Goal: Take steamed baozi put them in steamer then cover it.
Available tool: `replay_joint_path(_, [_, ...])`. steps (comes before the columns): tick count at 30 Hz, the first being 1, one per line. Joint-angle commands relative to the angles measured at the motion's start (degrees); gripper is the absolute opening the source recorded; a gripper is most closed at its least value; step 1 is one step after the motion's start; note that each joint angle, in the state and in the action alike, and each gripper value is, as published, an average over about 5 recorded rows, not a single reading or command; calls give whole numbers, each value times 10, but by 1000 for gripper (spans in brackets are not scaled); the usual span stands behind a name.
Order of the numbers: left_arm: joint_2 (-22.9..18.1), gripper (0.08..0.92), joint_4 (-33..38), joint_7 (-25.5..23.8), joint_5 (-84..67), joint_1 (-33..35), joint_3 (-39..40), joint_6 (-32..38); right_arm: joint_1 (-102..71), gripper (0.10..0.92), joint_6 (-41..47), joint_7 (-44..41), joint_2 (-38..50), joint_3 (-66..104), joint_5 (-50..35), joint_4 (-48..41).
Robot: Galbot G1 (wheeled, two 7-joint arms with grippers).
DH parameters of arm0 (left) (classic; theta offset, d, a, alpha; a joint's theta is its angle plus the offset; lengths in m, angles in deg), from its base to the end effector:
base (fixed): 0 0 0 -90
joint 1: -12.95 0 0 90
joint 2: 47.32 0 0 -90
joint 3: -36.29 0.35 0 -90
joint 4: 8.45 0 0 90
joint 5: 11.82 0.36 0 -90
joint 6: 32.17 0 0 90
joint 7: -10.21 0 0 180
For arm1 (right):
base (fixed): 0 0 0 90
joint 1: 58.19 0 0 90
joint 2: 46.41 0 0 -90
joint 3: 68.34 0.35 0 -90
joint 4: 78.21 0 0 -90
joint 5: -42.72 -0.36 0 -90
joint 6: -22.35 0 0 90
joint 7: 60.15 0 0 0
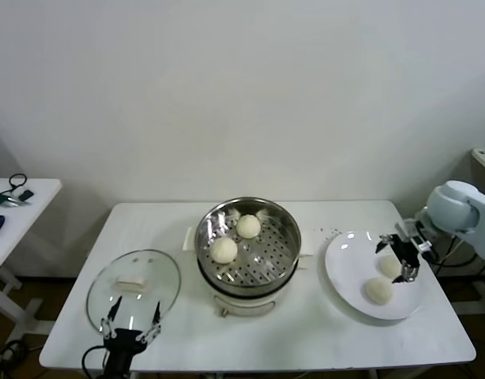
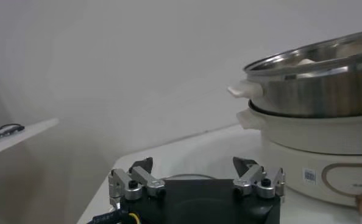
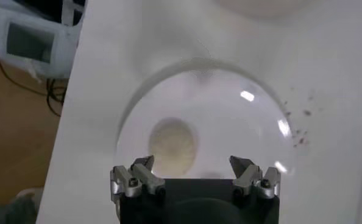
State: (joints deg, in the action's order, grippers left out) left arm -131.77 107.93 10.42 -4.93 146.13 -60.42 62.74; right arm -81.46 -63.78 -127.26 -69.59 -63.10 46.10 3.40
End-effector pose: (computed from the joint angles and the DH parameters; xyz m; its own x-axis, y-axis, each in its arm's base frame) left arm 0.1066 0.0559 -0.3545 -0.9793 -0.0426 0.1979 0.0113 0.9646 0.2634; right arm 0.4579 -0.2304 -0.1615 -0.0853 -0.0536 0.9949 -0.9790 -0.1812 -0.0937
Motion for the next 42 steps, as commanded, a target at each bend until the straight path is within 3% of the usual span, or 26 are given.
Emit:
replay_joint_path(1, [-3, 823, 1, 0, 2, 2, -3, 0, -126, 823, -29, -6, -22, 88, 81, -72])
replay_joint_path(13, [-2, 823, -8, 1, 3, 0, -9, 1, -112, 823, -28, 2, -101, 71, 77, -116])
replay_joint_path(29, [-1, 823, -14, 1, 2, -7, -10, -1, -108, 820, -30, -3, -135, 55, 74, -140])
replay_joint_path(42, [0, 823, -14, 1, 2, -6, -12, -2, -74, 666, -56, -16, -127, 36, 58, -135])
